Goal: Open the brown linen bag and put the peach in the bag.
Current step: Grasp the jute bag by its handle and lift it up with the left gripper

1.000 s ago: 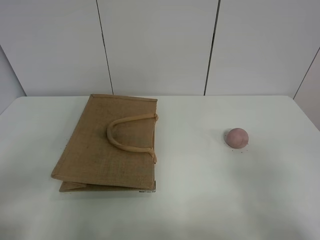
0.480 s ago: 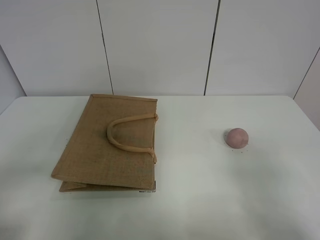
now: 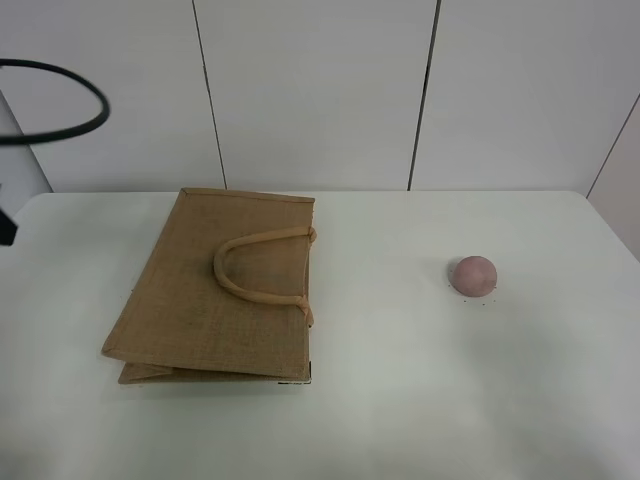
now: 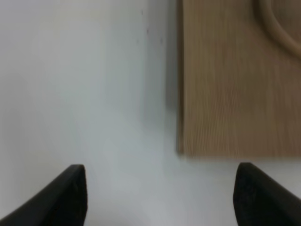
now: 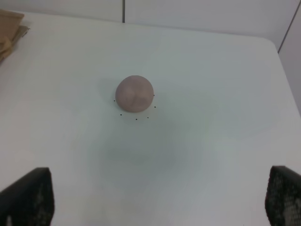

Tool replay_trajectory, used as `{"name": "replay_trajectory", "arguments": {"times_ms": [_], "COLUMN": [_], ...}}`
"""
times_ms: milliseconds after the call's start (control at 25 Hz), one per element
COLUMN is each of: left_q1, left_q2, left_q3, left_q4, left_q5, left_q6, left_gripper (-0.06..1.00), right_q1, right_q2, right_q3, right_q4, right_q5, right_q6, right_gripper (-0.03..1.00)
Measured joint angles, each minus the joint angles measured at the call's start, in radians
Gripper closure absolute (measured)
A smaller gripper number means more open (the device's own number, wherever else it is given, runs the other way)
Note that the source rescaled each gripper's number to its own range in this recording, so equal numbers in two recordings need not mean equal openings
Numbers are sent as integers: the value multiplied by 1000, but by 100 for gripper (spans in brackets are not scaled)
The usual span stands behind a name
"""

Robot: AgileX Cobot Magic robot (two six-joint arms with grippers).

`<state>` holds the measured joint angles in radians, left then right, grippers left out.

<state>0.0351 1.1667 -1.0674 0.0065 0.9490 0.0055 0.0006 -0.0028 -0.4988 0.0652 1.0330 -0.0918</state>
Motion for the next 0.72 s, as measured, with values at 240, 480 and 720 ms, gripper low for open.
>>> {"name": "replay_trajectory", "arguments": {"times_ms": [240, 480, 720], "left_q1": [0, -26, -164], "left_q2": [435, 712, 827], "left_q3": [-271, -450, -541], "left_q4": [-6, -71, -85], "left_q5": [-37, 32, 69], "left_q6": [2, -17, -85], "left_gripper": [-6, -6, -6], "right_q1": [0, 0, 0], "right_q2": [0, 0, 0], "right_q3": [0, 0, 0], "right_q4": [0, 0, 0], "right_q5": [0, 0, 0], "right_q6": [0, 0, 0], "right_gripper": [-3, -3, -3]}}
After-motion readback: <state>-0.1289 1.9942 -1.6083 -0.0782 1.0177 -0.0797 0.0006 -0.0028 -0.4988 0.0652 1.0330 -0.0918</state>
